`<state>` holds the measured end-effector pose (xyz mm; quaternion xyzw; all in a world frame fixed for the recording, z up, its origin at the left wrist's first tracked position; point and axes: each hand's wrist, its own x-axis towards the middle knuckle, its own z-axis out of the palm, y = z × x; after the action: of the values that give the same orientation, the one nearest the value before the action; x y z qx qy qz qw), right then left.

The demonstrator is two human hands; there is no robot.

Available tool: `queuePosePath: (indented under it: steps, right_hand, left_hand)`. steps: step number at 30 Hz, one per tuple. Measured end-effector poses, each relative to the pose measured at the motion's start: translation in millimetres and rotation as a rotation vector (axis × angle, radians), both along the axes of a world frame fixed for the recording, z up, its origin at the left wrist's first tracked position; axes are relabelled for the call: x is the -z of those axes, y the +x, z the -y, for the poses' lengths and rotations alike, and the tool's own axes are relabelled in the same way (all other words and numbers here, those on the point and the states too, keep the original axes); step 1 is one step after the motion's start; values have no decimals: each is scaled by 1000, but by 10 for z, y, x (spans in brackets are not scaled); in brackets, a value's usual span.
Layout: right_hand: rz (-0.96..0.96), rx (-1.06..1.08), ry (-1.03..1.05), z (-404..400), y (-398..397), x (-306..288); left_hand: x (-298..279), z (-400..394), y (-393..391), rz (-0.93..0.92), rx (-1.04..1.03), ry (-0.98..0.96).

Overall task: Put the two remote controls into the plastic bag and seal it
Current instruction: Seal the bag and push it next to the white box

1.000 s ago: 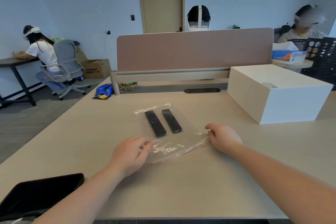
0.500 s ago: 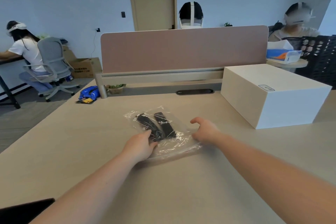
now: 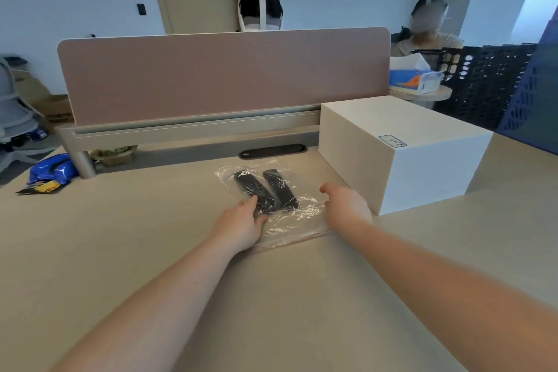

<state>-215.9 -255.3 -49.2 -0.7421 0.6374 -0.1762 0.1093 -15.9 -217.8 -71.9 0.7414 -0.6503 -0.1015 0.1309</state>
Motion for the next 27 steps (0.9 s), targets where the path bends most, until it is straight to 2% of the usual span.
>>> queuePosePath:
  steps: [5, 14, 22, 27]
  right_hand:
    - [-212, 28, -106, 121, -145, -114]
    - [-374, 51, -70, 219, -325, -172]
    - [-431, 67, -16, 152, -290, -182]
    - [-399, -14, -37, -45, -238, -209]
  left_hand:
    - [-2, 370, -237, -2, 56, -9]
    - [-3, 632, -478, -26, 126, 2]
    - [-65, 453, -368, 14, 62, 88]
    - [-161, 163, -277, 45, 38, 81]
